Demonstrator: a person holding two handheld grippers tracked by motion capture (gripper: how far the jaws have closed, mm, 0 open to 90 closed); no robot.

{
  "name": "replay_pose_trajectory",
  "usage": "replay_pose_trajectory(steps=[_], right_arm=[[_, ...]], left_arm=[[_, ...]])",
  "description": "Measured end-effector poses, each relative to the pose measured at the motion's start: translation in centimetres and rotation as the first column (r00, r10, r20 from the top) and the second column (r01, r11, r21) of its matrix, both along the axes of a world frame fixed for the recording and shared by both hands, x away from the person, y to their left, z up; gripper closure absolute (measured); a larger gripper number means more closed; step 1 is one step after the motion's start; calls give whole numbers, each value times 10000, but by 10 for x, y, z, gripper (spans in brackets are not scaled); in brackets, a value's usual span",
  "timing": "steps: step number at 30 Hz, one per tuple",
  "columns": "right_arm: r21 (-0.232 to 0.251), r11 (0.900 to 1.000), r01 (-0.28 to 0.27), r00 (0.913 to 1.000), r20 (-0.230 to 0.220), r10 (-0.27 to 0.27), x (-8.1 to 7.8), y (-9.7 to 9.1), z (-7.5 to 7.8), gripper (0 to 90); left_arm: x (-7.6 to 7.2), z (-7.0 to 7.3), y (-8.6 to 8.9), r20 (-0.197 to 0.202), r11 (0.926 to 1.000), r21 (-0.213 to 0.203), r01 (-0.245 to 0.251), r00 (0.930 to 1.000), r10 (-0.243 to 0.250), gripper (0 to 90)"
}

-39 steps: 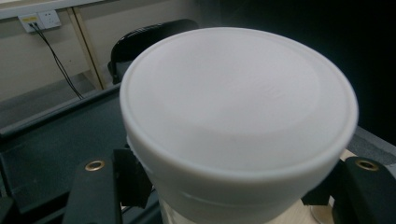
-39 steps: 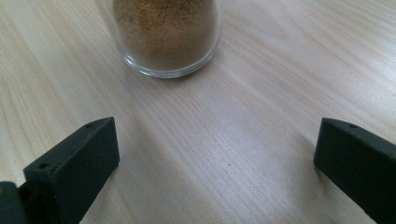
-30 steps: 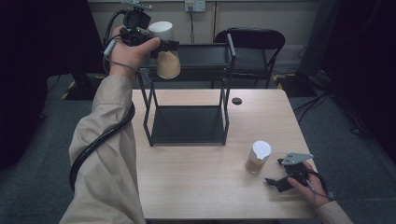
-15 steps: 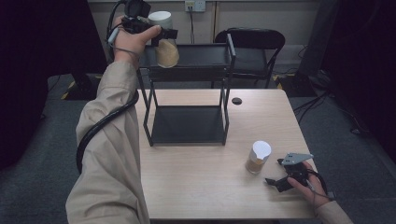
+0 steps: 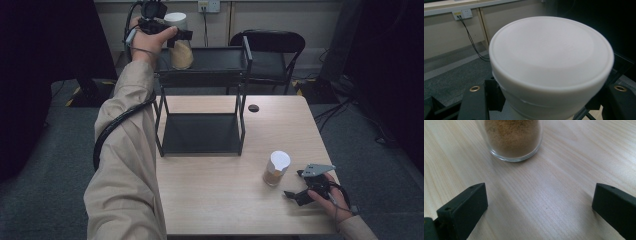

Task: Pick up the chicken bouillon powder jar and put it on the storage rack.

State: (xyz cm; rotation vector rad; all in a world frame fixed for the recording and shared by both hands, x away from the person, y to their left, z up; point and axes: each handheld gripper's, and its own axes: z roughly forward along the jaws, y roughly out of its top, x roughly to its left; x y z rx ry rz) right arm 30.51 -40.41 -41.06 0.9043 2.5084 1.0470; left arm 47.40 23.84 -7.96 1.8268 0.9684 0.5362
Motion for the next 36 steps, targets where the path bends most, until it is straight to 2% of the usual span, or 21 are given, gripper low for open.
replay_pose_trajectory(steps=[17,23,26,30,32,36], right_arm=[[0,10000,-1,10000,-1,1,0,0,0,0],[0,10000,-1,10000,0,1,0,0,0,0],[0,10000,-1,10000,0,1,0,0,0,0],[0,10000,-2,10000,1,2,0,0,0,0],[0,10000,-2,10000,0,2,0,0,0,0],[-2,10000,-3,10000,0,3,0,0,0,0]], left_arm=[[-2,-2,-4,145,9998,172,57,9999,-60,345],[-2,-4,-1,185,9999,90,146,9997,-148,342],[0,-5,-1,91,9998,-134,141,9999,-140,314],[-3,-5,-3,192,9999,-118,63,9998,-61,297],[-4,-4,-5,154,9999,-103,-50,9999,52,207],[-10,-5,-8,-6,9991,-162,-380,9993,380,112]])
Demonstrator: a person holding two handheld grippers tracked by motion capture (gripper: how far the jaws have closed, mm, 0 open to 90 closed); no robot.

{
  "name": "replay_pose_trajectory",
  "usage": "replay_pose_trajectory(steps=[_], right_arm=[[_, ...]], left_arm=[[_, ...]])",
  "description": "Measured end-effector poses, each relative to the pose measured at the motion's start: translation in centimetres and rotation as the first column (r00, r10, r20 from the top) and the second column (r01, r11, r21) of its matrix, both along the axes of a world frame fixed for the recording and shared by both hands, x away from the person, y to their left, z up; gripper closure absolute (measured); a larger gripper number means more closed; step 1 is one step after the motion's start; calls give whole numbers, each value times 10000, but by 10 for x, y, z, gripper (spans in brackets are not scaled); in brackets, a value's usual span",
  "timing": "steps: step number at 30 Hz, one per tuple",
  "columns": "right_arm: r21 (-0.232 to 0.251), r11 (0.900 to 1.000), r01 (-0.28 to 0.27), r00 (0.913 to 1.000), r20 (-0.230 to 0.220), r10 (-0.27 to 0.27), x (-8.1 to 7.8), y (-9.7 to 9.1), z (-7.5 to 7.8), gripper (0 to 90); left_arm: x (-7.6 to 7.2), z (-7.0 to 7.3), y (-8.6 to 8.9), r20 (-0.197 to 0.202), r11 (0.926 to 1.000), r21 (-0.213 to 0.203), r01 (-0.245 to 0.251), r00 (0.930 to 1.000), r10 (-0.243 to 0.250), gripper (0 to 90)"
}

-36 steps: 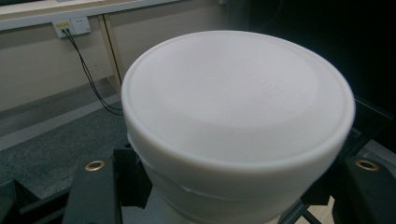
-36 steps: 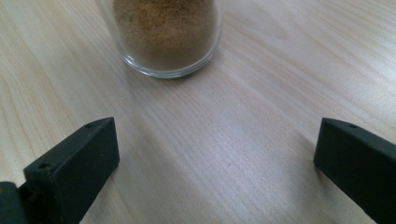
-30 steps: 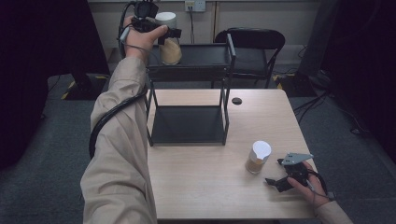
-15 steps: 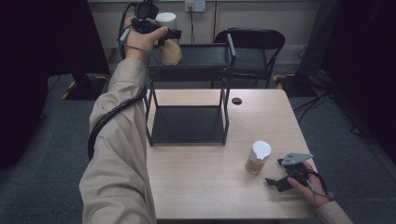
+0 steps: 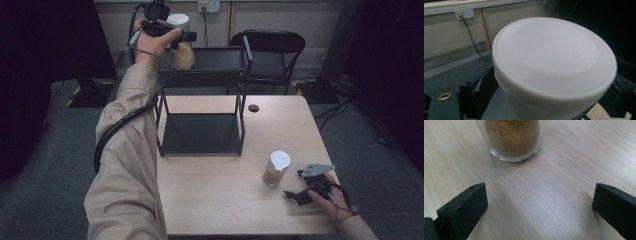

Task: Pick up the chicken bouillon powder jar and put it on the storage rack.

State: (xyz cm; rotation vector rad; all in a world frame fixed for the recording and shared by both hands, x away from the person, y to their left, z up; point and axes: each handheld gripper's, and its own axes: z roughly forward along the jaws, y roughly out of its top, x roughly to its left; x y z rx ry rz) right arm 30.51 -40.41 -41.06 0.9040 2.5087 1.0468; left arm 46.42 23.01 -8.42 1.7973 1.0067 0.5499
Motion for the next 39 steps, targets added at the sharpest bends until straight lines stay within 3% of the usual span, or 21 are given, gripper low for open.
replay_pose_trajectory(steps=[8,13,20,25,33,39], right_arm=[[2,10000,0,10000,1,0,0,0,0,0],[10,10000,12,10000,-4,-12,0,0,0,0],[21,10000,15,10000,4,-15,0,0,0,0],[19,10000,18,10000,3,-18,0,0,0,0],[19,10000,31,10000,3,-31,-1,0,0,0],[14,10000,40,10000,3,-40,-1,0,0,0]], left_arm=[[-16,-5,1,121,9998,60,-163,9998,162,46],[-26,-11,6,116,9999,-112,-113,9999,114,12],[-42,-27,15,276,9964,-844,5,9996,18,3],[-49,-35,16,178,9956,-927,110,9998,-94,5],[-61,-45,13,184,9971,-681,339,9993,-327,8],[-66,-57,15,156,9946,-865,575,9983,-563,8]])
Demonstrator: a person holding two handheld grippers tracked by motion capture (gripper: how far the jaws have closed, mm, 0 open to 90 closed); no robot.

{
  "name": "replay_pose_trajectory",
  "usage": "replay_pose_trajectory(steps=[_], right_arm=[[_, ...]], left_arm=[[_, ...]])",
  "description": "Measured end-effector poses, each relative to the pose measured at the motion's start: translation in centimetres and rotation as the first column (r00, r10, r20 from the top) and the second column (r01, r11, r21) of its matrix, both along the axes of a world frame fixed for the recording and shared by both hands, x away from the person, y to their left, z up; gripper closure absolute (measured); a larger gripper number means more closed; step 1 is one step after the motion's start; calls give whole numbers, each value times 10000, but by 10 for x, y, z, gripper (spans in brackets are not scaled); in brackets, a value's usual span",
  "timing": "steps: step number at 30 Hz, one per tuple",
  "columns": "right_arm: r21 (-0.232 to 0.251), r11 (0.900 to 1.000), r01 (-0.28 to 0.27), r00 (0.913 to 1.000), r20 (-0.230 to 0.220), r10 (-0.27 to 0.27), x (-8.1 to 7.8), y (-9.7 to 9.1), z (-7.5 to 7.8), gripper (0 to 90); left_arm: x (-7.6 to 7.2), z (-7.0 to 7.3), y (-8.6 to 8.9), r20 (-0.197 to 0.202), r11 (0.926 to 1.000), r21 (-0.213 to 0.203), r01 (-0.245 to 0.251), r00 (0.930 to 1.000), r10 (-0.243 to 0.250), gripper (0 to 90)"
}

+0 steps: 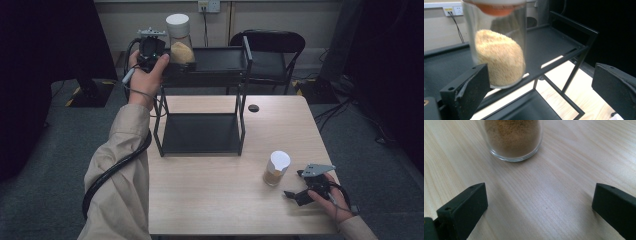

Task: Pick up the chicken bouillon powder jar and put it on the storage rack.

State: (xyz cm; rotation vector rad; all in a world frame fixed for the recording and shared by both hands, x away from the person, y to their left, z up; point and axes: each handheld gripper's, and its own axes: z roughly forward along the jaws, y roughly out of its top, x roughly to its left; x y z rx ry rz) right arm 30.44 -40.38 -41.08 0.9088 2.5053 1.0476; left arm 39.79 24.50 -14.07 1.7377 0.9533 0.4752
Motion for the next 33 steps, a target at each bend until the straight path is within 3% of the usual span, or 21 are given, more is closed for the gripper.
replay_pose_trajectory(steps=[15,33], right_arm=[[-2,10000,-5,10000,3,5,0,0,0,0],[1,10000,-2,10000,5,2,0,0,0,0]], left_arm=[[-12,-28,3,-190,9985,-169,521,9984,-524,8],[-19,-71,1,-500,9974,-462,546,9971,-569,8]])
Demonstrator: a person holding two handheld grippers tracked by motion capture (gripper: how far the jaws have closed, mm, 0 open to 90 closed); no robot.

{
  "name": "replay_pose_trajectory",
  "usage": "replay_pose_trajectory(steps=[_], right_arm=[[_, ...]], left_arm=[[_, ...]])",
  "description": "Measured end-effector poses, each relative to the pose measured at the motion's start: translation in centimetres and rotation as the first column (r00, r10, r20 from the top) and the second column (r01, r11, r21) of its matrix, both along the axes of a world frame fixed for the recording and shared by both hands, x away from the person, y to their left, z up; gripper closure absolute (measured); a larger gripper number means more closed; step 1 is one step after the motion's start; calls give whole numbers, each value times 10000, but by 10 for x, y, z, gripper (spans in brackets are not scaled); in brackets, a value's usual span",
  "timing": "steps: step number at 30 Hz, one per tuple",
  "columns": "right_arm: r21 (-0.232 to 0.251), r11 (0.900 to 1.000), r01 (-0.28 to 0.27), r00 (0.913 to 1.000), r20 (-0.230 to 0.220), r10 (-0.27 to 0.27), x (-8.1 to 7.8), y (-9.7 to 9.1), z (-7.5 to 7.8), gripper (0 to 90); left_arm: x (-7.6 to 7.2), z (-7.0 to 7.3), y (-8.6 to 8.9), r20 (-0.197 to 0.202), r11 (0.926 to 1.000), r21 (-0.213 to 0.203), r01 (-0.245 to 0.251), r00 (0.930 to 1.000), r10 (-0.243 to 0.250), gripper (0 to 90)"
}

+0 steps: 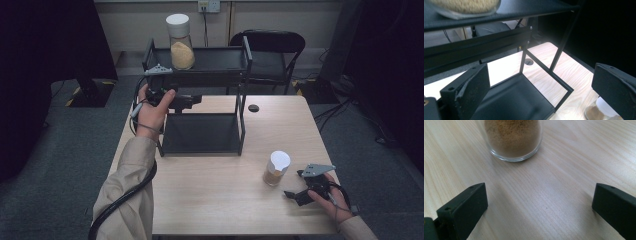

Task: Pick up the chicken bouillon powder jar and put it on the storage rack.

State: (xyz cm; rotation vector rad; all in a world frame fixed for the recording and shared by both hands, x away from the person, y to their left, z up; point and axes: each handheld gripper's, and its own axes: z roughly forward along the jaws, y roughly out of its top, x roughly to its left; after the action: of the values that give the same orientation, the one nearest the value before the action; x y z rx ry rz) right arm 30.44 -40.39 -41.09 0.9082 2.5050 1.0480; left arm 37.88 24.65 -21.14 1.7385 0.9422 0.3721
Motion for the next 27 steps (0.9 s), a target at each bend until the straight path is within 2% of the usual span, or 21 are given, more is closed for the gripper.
replay_pose_trajectory(steps=[4,27], right_arm=[[0,10000,0,10000,9,0,0,0,0,0],[-3,10000,14,10000,24,-14,-1,0,0,0]], left_arm=[[-4,-8,2,-50,9999,-112,-42,10000,41,8],[-26,-58,9,-513,9999,-164,29,9987,-37,8]])
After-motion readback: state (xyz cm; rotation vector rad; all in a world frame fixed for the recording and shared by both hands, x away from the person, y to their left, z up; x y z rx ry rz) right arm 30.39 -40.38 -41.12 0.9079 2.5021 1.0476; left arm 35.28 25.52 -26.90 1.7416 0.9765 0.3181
